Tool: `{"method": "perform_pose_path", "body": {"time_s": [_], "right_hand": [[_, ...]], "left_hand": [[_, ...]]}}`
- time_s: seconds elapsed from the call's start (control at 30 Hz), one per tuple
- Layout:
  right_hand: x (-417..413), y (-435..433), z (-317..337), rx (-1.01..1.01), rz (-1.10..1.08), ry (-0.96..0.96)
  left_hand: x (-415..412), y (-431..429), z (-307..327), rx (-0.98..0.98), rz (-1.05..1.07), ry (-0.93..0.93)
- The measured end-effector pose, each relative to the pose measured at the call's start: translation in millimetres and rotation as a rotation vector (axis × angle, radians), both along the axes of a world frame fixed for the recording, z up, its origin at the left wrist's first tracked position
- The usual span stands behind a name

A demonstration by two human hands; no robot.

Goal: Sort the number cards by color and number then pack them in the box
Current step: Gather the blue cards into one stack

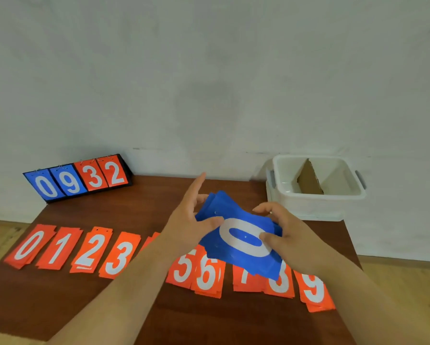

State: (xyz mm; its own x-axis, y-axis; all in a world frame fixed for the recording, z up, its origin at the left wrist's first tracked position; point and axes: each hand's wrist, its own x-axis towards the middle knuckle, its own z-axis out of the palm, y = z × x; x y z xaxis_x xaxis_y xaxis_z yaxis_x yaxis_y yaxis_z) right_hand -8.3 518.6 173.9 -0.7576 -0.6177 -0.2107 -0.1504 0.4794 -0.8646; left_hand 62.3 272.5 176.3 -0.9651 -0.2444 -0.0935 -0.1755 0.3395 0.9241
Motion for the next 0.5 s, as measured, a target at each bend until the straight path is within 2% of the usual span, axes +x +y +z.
{"method": "perform_pose_path", "body": {"time_s": [0.1,0.2,0.5], "right_hand": [[-20,-9,-3,0.044,0.107,0.054],[-34,-21,-10,0.041,0.121,0.061],[-76,-82,-59,0.114,0.025,0.106]], "left_hand": [[-7,-7,1,-0.152,-0.109,-0.060],[-14,-14,-7,-0.250,-0.135,-0.073],[-54,-69,-57,-0.301,-0.125,-0.008]]}}
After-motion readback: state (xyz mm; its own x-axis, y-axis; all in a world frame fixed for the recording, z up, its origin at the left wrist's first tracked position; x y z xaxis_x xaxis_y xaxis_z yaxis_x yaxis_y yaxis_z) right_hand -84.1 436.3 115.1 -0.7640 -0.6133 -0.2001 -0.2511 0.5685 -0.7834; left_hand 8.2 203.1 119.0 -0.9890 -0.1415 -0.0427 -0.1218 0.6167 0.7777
